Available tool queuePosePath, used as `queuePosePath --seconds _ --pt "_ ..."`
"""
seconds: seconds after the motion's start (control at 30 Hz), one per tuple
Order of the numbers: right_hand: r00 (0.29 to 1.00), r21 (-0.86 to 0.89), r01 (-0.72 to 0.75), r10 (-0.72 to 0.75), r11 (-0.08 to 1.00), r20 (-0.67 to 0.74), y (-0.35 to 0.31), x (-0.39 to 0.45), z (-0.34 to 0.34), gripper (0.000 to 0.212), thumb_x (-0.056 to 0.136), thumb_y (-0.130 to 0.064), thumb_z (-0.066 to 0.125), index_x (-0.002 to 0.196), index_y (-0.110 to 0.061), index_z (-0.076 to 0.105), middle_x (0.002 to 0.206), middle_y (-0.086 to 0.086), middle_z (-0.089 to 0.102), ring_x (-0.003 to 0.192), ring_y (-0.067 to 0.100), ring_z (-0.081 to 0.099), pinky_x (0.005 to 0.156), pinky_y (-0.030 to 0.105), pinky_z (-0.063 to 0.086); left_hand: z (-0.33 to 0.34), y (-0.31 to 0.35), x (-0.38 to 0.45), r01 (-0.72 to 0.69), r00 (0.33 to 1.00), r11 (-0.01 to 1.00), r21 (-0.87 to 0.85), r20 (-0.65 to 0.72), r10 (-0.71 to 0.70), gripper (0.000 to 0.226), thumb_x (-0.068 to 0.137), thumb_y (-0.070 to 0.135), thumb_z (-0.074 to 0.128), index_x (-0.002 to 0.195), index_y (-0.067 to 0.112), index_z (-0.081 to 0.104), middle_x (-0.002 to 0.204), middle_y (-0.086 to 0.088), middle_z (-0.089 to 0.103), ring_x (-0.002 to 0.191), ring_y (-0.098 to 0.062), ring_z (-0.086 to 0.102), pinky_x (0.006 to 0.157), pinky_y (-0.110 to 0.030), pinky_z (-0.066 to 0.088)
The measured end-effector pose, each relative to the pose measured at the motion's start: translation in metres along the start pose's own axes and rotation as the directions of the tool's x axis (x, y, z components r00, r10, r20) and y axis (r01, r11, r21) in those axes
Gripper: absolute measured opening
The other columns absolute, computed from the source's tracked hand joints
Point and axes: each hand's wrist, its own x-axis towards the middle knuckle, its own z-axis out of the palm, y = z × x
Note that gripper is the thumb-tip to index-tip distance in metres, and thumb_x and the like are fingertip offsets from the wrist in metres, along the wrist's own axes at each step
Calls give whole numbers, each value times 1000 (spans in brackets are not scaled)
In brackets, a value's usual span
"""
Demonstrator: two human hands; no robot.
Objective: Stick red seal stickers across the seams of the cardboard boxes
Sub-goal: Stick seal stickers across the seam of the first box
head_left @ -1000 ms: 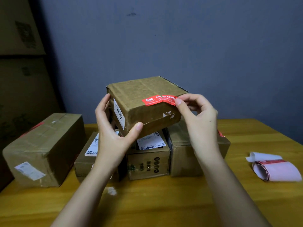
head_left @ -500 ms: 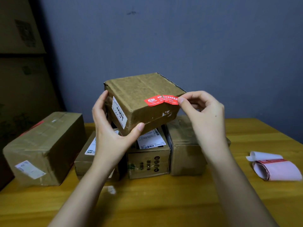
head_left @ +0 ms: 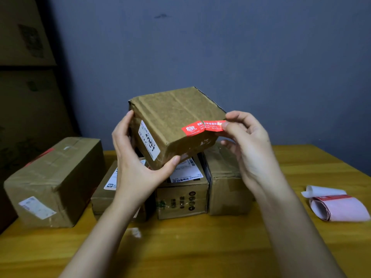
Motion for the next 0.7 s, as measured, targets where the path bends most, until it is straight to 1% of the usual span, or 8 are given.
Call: queuePosePath --seconds 0.1,0.2,0.27,0.37,0.43,0.47,0.6,0.7 --pt "1000 18 -16 16 1000 -2 0 0 0 19 91 -2 55 89 -20 61 79 -8 65 81 8 59 62 19 46 -1 1 1 -72 997 995 69 5 72 111 60 50 77 146 11 17 147 -4 23 140 -17 27 111 -47 35" --pt "1000 26 -9 9 1000 -14 2 0 0 15 90 -5 61 92 -20 61 90 1 64 84 12 61 62 19 46 -1 0 1 -138 989 982 130 -24 143 112 60 47 79 144 4 18 146 -13 24 139 -23 28 109 -51 35" --pt "999 36 -31 32 999 -39 3 0 1 14 89 -8 64 98 -19 60 94 4 63 79 10 63 60 19 47 0 -2 2 -165 983 975 148 -53 174 111 60 45 81 143 2 19 145 -15 24 139 -27 29 105 -54 37" --pt "988 53 -152 153 987 -23 3 0 3 18 88 -17 66 104 -17 60 90 -1 67 71 6 63 60 18 46 1 -4 2 -177 978 972 153 -81 190 112 61 45 83 143 3 20 145 -16 24 138 -30 29 103 -57 38" --pt "972 43 -231 229 972 45 4 -2 5 13 88 -27 65 98 -19 63 84 -5 70 70 6 63 61 18 45 1 -4 1 -190 975 968 163 -83 205 110 61 48 81 142 5 19 145 -17 23 138 -30 29 102 -57 39" --pt "969 39 -240 238 970 62 5 -2 6 11 88 -29 64 95 -20 64 81 -6 70 70 5 64 60 18 45 2 -4 1 -195 974 967 165 -86 211 109 62 49 80 142 7 20 145 -18 23 138 -30 28 101 -57 39" --pt "987 98 -160 159 982 17 6 -2 8 1 89 -20 64 89 -19 64 76 -7 72 70 4 65 56 14 45 1 -4 1 -195 973 969 154 -97 211 108 62 49 81 142 10 20 145 -17 23 138 -32 29 100 -59 39" --pt "993 139 -121 119 983 19 5 -3 9 3 89 -15 64 89 -17 63 77 -5 72 74 5 67 59 15 47 2 -4 0 -195 973 966 172 -94 213 107 62 51 80 142 13 20 146 -17 22 138 -31 28 99 -59 39"
